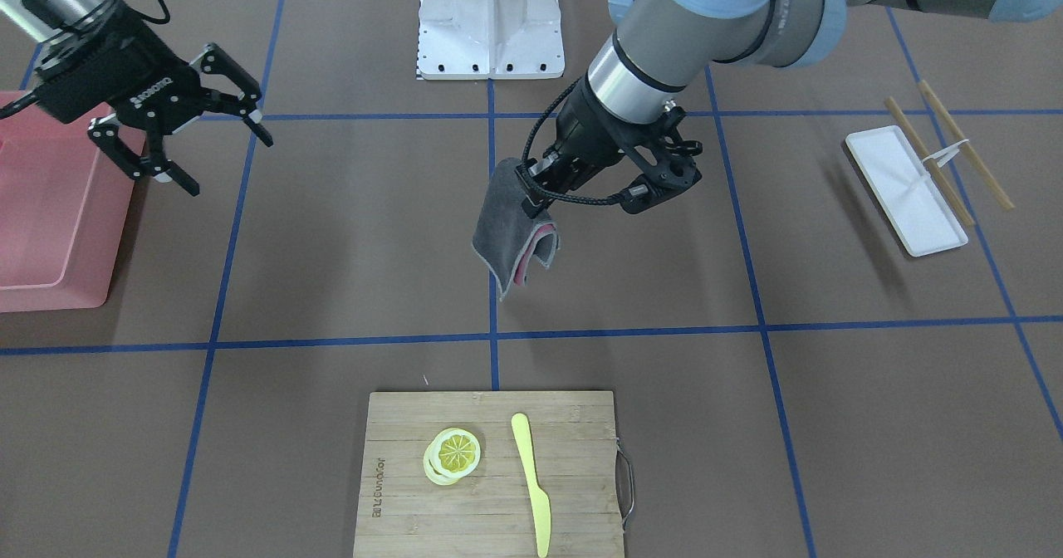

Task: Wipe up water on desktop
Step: 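Carry the towel to mid-table with the left gripper while the right gripper approaches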

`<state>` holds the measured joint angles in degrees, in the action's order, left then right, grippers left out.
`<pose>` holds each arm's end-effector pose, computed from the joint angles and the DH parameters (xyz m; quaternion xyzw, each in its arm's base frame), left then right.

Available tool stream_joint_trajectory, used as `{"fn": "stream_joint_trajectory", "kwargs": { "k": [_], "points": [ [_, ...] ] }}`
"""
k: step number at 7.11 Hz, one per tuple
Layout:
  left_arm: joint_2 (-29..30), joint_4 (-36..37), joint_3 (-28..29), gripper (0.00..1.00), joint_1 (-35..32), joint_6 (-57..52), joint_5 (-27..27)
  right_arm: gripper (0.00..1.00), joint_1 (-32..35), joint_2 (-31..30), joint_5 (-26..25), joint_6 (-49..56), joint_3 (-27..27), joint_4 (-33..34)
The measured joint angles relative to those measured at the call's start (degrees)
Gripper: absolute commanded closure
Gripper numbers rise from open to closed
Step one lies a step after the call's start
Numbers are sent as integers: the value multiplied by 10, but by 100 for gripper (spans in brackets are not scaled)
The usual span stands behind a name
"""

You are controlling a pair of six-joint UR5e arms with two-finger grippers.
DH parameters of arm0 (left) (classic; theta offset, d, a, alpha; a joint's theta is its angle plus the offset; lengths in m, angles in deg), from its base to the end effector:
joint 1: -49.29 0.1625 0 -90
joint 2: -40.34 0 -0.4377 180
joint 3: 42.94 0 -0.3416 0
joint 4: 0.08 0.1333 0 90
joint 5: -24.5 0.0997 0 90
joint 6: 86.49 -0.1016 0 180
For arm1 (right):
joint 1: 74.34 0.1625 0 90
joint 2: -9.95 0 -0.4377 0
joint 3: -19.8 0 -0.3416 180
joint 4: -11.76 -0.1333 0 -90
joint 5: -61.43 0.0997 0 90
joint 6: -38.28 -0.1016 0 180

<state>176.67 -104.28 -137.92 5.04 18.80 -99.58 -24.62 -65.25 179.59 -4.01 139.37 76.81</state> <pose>0.4109 -0.5069 0.1423 -0.1093 0.5625 -0.2616 0.7767 -0.2420 -0.4176 0.2852 0.2825 -0.5143 -0.1243 0.8001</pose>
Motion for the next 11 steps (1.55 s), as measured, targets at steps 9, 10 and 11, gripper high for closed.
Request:
{"fn": "stream_joint_trajectory", "kwargs": {
  "k": [9, 10, 11],
  "points": [
    [40, -7, -8, 100, 50, 127, 29, 42, -264, 59, -386, -50, 25, -1],
    [41, -7, -12, 100, 53, 130, 29, 75, -269, 59, -392, -52, 24, -3],
    [41, -7, -15, 100, 53, 131, 29, 100, -273, 57, -396, -54, 24, -12]
  ]
}}
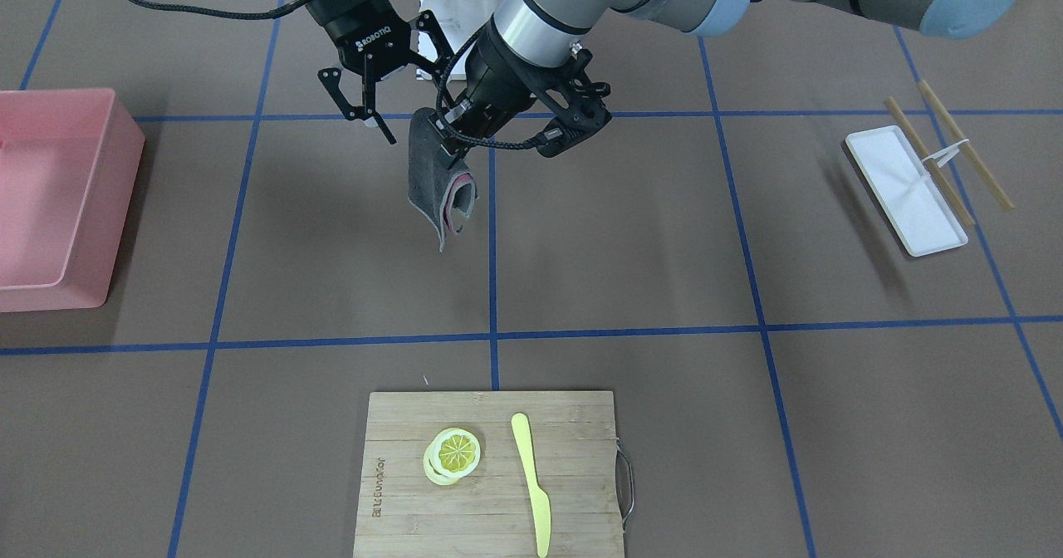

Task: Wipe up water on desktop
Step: 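Carry the towel to mid-table with the left gripper while the right gripper approaches, then grasp the towel with the right gripper while the left gripper releases and withdraws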

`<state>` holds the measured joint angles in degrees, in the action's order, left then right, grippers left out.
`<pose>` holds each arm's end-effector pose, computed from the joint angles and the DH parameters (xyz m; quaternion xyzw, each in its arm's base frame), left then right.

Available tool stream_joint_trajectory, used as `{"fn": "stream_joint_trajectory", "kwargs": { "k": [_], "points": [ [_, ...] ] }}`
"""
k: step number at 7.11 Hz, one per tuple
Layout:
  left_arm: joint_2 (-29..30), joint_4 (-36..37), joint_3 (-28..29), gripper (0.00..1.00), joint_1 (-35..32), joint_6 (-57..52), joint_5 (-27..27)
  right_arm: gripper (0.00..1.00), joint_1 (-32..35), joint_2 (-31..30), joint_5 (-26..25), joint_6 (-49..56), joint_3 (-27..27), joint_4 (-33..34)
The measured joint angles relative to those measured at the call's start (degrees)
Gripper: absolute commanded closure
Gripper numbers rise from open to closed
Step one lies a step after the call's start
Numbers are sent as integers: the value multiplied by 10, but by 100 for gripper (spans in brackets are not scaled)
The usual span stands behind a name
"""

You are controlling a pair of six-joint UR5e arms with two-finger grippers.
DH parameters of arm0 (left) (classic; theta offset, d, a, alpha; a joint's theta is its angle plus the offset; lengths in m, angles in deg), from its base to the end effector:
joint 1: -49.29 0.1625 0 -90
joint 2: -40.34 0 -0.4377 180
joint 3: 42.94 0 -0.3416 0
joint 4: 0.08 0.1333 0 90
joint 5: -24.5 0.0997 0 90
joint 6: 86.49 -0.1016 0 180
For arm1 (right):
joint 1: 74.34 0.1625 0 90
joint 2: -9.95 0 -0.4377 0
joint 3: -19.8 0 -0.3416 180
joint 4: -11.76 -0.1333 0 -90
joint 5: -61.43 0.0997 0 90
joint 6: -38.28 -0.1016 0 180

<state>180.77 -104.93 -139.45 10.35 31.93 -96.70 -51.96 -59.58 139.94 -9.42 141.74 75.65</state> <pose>0.4451 -0.4634 0.0875 -0.1652 0.5823 -0.3015 0.7367 -0.3843 -0.3243 0.2240 0.4023 -0.4905 -0.0709 0.7697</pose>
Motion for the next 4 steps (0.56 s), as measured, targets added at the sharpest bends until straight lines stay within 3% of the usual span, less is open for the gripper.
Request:
{"fn": "stream_joint_trajectory", "kwargs": {
  "k": [4],
  "points": [
    [0, 0, -3, 100, 1, 1, 0, 100, -6, -7, -1, -1, 0, -18]
  ]
}}
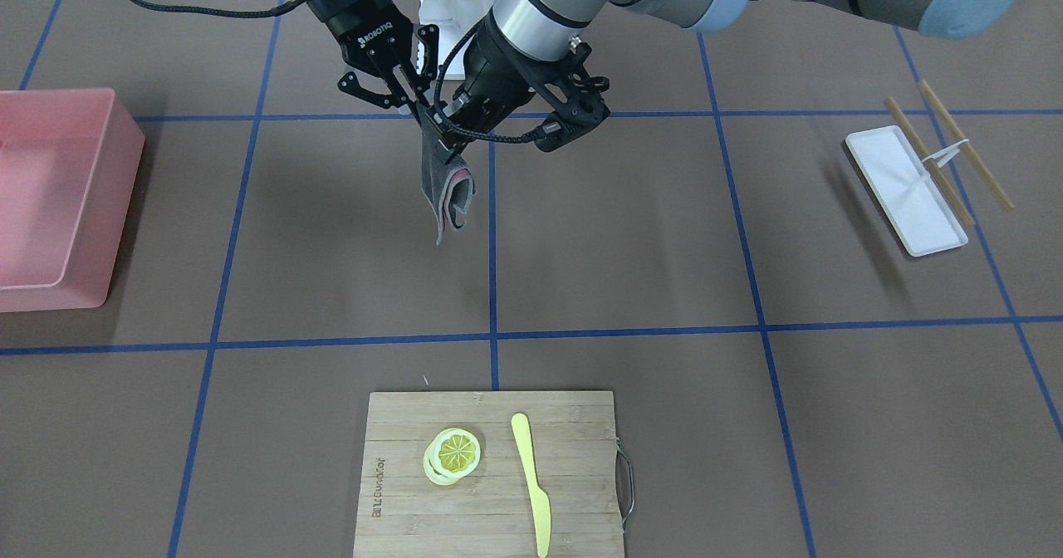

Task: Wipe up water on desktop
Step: 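Grasp the towel with the right gripper while the left gripper releases and withdraws, then lower the towel onto the table with the right gripper and wipe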

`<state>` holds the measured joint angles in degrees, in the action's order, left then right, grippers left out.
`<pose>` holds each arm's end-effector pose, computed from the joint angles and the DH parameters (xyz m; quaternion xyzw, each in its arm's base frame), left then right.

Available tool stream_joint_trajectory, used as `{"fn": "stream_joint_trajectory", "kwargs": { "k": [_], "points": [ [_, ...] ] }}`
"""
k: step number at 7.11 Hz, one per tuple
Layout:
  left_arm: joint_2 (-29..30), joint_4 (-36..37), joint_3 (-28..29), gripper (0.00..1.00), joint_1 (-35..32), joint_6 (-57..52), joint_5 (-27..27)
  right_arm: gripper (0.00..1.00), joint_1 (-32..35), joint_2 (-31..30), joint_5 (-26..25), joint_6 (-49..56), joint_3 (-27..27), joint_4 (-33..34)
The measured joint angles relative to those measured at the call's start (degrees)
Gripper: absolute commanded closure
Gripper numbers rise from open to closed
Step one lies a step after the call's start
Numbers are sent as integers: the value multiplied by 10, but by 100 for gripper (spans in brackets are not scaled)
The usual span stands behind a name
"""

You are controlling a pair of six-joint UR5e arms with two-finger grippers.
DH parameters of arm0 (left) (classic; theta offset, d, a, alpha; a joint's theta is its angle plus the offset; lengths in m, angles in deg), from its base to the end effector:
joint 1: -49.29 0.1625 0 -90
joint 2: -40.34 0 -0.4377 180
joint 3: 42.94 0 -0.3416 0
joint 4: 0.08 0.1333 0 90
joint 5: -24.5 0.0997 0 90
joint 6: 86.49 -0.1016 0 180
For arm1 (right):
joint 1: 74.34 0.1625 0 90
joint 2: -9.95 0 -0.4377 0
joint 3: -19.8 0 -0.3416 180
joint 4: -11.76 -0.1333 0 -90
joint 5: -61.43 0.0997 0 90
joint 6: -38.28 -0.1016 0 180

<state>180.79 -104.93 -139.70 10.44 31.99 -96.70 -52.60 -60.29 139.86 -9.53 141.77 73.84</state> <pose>0.4446 -0.4617 0.0860 -0.1654 0.5839 -0.3001 0.7360 -0.3846 -0.3188 0.2260 0.4030 -0.4996 -0.0721 0.7634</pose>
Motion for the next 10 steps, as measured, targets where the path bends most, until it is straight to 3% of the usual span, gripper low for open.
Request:
{"fn": "stream_joint_trajectory", "kwargs": {
  "k": [2, 3, 5, 7, 10],
  "points": [
    [-2, -9, 0, 16, 0, -3, 0, 100, 0, 0, 2, 0, 3, 0],
    [-6, -22, 0, 3, 0, -6, 1, 100, 0, -3, 2, -1, 10, 0],
    [-21, -30, -9, 3, -10, -8, 1, 100, 1, -39, 6, -49, 39, 2],
    [-105, -31, -74, 3, -46, -19, -5, 100, -4, -102, 22, -174, 55, 16],
    [-225, -30, -136, 3, -127, -114, -72, 100, -77, -120, 32, -309, 45, 155]
  ]
}}
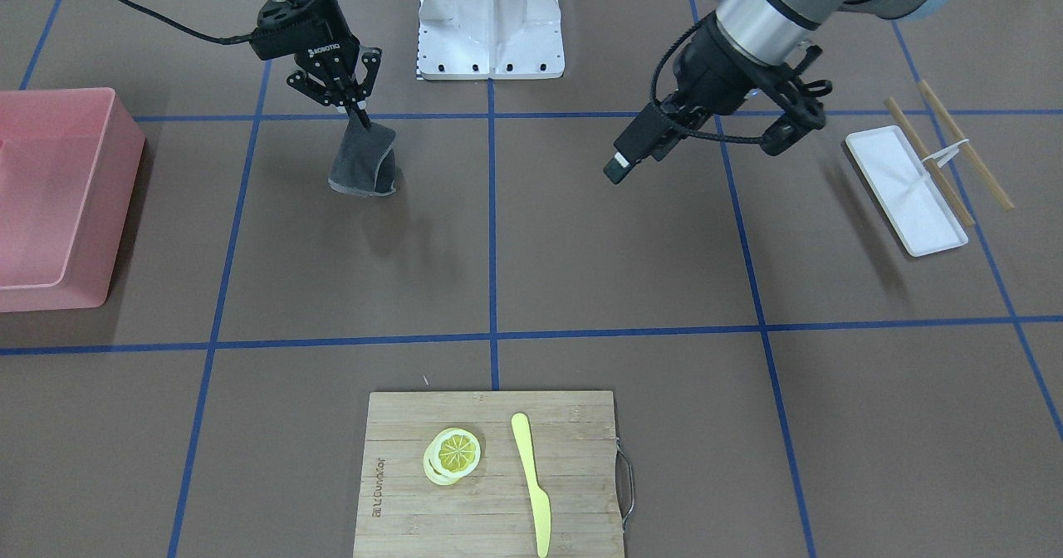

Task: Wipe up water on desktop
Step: 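Lower the towel onto the table with the right gripper and wipe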

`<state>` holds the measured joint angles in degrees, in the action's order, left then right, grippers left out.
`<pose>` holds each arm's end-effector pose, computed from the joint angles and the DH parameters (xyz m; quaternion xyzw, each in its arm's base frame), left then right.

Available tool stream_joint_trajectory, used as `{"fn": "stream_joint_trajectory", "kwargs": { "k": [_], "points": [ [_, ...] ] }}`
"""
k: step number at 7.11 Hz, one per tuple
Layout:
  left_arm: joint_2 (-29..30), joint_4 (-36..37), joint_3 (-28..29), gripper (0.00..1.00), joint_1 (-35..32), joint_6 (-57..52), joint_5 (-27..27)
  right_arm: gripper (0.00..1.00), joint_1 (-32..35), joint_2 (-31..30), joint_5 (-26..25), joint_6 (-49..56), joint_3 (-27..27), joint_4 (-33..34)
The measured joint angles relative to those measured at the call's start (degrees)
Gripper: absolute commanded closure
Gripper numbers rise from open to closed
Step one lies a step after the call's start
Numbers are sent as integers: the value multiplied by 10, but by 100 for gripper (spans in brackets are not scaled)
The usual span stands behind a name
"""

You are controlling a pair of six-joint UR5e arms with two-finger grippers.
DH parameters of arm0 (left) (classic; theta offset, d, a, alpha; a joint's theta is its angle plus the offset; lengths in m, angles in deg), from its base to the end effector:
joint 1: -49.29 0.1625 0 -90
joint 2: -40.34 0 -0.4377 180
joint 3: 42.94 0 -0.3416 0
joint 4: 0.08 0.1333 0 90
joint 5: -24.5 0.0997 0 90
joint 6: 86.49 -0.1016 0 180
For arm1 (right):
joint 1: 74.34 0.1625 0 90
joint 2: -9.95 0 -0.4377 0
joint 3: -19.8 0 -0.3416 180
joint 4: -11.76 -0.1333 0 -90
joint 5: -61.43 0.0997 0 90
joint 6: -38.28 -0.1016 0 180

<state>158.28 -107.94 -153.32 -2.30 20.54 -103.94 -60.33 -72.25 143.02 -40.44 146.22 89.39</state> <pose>0.2838 -0.4709 0.2350 -0.1102 0.5742 -0.2975 0.7548 -0.3940 -0.2510 0.3300 0.1665 -0.4471 0.0557 0.8771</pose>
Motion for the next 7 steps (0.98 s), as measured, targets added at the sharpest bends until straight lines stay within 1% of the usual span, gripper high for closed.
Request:
{"fn": "stream_joint_trajectory", "kwargs": {
  "k": [1, 2, 4, 5, 6, 7],
  "points": [
    [-19, 0, -2, 3, -19, -21, -14, 100, -10, -8, 7, -17, -10, 29],
    [-32, 1, -3, 3, -29, -36, -19, 100, 0, -30, 31, -22, -19, 41],
    [-50, 2, -2, 3, -36, -57, -23, 100, 56, -82, 108, 4, -24, 49],
    [-66, 3, -3, 3, -46, -83, -33, 100, 73, -101, 123, 22, -25, 56],
    [-82, 3, -4, 3, -63, -112, -54, 100, 79, -97, 128, 28, -28, 67],
    [-91, 3, -7, 3, -77, -129, -70, 100, 72, -50, 130, 21, -38, 95]
  ]
}}
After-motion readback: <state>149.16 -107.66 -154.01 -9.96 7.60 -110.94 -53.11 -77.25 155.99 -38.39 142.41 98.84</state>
